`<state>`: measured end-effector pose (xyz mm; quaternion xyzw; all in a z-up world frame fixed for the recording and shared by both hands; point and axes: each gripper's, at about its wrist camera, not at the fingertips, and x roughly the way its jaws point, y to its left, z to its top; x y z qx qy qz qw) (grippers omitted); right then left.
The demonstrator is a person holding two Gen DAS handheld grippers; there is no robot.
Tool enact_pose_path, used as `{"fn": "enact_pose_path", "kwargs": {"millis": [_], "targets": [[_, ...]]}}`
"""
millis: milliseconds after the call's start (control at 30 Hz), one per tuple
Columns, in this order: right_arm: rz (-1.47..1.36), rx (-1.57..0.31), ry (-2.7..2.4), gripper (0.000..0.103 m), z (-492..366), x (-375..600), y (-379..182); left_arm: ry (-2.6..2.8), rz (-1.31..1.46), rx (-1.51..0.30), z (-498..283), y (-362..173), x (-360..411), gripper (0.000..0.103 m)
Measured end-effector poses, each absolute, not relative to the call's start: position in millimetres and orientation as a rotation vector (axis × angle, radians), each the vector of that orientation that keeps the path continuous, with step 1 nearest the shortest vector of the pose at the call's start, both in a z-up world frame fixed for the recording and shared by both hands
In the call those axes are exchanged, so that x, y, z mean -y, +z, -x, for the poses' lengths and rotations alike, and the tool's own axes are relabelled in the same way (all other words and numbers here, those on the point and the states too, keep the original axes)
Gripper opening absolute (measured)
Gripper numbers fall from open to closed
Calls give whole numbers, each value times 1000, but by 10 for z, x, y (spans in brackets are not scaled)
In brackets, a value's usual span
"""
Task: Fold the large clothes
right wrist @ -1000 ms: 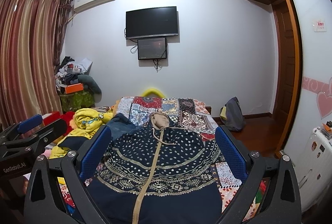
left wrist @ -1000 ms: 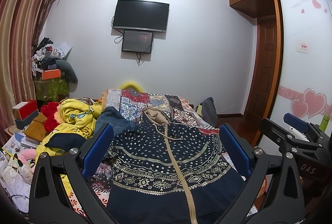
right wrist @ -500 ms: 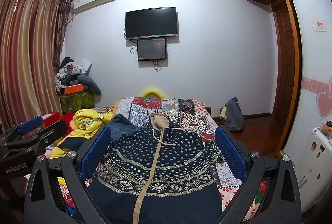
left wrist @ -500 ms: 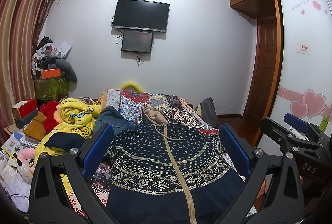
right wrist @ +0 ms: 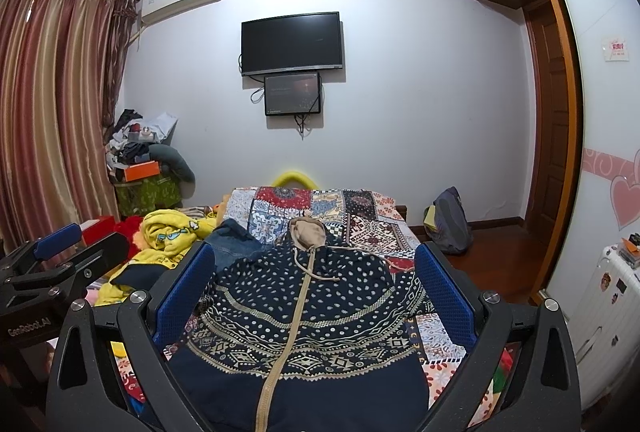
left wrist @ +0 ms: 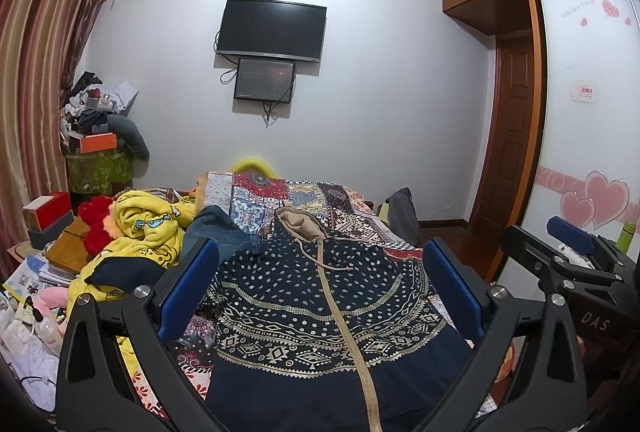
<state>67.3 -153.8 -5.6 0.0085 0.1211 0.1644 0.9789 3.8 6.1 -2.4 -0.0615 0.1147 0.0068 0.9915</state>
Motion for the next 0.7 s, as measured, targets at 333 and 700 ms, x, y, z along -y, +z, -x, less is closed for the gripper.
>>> {"fn": "enact_pose_path", "kwargs": {"millis": [333,700], "targets": [[-11,-246,332,100,-896,1419,20,50,128,-192,-257,59,-289,102],[62,-248,338,100,-1497,1087,49,200,129,-182,-810,56,-925,102]]}}
